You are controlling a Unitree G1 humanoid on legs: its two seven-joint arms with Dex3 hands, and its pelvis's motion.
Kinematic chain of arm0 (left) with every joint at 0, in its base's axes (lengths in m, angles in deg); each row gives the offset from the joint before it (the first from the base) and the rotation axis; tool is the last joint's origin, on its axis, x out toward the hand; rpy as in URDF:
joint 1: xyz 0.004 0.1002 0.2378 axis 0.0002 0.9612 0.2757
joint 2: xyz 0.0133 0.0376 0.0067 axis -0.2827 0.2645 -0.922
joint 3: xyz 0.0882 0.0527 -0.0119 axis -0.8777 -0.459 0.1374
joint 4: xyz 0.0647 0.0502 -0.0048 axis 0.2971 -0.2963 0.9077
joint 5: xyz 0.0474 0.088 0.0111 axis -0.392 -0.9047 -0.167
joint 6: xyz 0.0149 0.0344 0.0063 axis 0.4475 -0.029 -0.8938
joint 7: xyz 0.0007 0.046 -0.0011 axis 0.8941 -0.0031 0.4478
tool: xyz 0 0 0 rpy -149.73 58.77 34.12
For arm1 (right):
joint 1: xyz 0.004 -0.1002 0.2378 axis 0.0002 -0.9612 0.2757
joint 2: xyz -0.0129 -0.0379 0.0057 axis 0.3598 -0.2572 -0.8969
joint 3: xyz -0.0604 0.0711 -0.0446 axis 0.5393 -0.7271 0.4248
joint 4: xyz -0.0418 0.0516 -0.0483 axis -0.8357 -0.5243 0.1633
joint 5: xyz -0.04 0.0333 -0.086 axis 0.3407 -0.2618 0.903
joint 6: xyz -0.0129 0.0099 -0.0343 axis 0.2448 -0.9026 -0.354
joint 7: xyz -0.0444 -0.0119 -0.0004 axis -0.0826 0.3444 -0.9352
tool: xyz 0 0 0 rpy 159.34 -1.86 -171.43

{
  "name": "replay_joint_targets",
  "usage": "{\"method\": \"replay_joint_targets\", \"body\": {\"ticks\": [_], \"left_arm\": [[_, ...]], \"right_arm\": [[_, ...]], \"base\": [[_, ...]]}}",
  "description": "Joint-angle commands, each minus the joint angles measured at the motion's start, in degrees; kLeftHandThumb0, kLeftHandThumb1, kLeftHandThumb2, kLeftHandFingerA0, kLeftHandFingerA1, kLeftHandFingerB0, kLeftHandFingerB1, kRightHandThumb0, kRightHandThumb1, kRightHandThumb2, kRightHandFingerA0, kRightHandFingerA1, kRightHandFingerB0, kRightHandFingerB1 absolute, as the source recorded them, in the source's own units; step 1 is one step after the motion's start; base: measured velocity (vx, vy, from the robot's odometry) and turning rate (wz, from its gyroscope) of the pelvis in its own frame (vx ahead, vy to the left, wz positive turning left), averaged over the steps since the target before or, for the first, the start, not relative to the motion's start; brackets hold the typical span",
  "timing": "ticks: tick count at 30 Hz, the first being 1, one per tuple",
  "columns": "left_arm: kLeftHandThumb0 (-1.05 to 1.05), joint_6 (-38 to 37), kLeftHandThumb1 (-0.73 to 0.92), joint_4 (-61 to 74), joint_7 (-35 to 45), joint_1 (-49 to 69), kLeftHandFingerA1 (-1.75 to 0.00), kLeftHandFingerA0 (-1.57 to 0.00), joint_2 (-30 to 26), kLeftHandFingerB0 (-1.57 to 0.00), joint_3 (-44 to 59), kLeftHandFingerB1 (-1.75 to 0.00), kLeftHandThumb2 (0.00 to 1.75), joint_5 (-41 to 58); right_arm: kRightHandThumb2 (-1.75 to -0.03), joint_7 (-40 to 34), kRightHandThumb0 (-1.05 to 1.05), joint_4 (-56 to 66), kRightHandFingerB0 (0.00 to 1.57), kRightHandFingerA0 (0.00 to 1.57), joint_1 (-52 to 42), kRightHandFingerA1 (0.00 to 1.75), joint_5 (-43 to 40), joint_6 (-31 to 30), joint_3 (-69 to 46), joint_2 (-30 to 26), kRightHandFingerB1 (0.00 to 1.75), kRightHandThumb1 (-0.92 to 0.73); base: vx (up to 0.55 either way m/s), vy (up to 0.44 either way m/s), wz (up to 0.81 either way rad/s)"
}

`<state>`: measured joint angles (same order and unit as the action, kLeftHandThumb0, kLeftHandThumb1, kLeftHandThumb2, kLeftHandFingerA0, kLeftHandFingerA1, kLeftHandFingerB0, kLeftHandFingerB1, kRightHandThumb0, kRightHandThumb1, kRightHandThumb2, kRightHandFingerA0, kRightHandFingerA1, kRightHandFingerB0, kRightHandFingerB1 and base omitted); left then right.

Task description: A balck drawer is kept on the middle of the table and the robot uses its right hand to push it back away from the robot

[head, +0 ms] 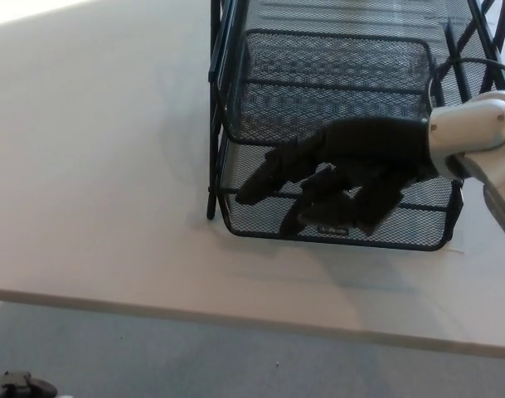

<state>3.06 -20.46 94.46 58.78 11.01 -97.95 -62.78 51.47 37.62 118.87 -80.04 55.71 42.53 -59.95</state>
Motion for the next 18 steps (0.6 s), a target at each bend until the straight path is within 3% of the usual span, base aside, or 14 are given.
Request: {"method": "replay_joint_targets", "body": {"ticks": [1, 11, 12, 16, 17, 18], "left_arm": [[-0.63, -1.08, 0.57, -0.31, 0.40, 0.21, -0.50, -0.33, -0.18, -0.23, 0.31, -0.43, 0.90, 0.20], [-0.63, -1.40, 0.57, -0.24, 0.34, 0.33, -0.51, -0.35, -0.53, -0.21, 0.15, -0.43, 0.91, -0.03], [-0.62, -1.31, 0.57, -0.30, 0.33, 0.30, -0.51, -0.35, -0.49, -0.21, 0.20, -0.43, 0.91, 0.02], [-0.62, -1.22, 0.57, -0.40, 0.29, 0.25, -0.51, -0.35, -0.41, -0.21, 0.28, -0.43, 0.91, 0.11], [-0.64, -1.14, 0.58, -0.43, 0.22, 0.18, -0.51, -0.35, -0.44, -0.21, 0.22, -0.43, 0.92, 0.02], [-0.64, -1.11, 0.58, -0.45, 0.19, 0.13, -0.51, -0.35, -0.49, -0.21, 0.21, -0.43, 0.92, -0.02]], "right_arm": [[-0.99, 1.57, -0.55, 7.04, 0.20, 0.38, -3.38, 0.55, -0.38, -2.37, -1.05, -3.02, 0.46, -0.62], [-1.02, 3.98, -0.54, 31.04, 0.21, 0.39, -16.57, 0.56, -5.91, -3.39, -3.71, -9.13, 0.46, -0.64], [-0.66, 4.30, -0.61, 33.63, 0.33, 0.43, -18.13, 0.39, -7.17, -3.12, -4.65, -9.78, 0.33, -0.78], [-0.65, 5.25, -0.60, 40.85, 0.33, 0.44, -21.95, 0.39, -11.59, -4.28, -8.11, -11.39, 0.33, -0.79], [-1.02, 5.58, -0.55, 43.63, 0.20, 0.38, -23.01, 0.55, -12.96, -4.63, -9.41, -12.21, 0.46, -0.64], [-1.02, 5.73, -0.55, 45.20, 0.20, 0.38, -23.43, 0.55, -13.45, -4.95, -10.09, -12.75, 0.46, -0.64]], "base": [[0.00, 0.000, 0.00], [0.00, 0.000, 0.00], [0.00, 0.000, 0.00], [0.00, 0.000, 0.00], [0.00, 0.000, 0.00], [0.00, 0.000, 0.00]]}}
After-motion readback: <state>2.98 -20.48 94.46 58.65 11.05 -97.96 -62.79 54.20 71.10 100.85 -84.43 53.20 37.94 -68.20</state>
